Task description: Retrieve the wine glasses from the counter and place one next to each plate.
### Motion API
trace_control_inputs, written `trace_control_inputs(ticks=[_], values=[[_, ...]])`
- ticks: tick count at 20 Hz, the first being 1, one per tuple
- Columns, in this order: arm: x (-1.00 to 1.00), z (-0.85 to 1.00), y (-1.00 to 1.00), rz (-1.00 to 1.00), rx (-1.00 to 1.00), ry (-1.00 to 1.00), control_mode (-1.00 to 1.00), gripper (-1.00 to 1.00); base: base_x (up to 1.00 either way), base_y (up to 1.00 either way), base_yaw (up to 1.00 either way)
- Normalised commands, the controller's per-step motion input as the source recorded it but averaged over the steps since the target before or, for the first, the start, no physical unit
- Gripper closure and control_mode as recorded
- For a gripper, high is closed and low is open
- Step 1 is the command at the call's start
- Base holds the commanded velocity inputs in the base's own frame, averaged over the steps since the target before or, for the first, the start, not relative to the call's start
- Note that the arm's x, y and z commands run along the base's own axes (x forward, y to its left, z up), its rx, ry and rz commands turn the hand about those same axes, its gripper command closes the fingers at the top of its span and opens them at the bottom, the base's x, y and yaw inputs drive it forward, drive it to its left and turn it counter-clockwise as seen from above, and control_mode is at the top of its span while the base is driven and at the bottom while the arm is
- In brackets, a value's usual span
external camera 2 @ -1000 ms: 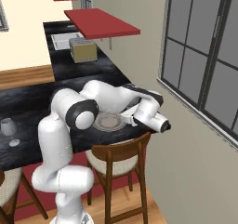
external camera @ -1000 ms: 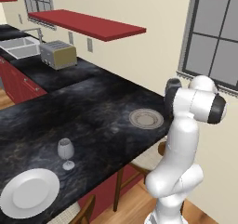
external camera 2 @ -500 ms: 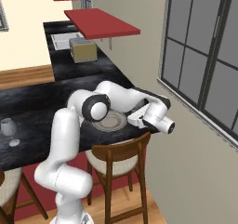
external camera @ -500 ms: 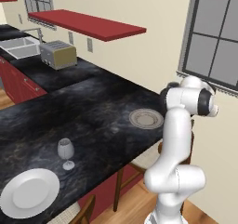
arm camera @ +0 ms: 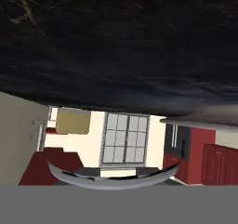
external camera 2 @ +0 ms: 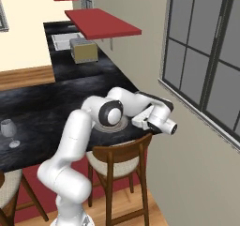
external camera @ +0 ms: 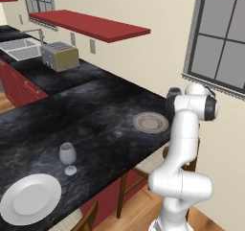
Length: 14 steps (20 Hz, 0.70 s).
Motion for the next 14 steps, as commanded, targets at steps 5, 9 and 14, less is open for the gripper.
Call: trace_control_inputs(ticks=[5,9,14], values=[[0.42,-0.27,0.00,0.02,0.00,0.16,-1.00,1.00,0.00,0.00,0.00],[0.10,-0.31,0.00,0.10,0.00,0.17,-1.00,1.00,0.00,0.00,0.00],[0.02,-0.28,0.00,0.08,0.00,0.04,-1.00,1.00,0.00,0.00,0.00]])
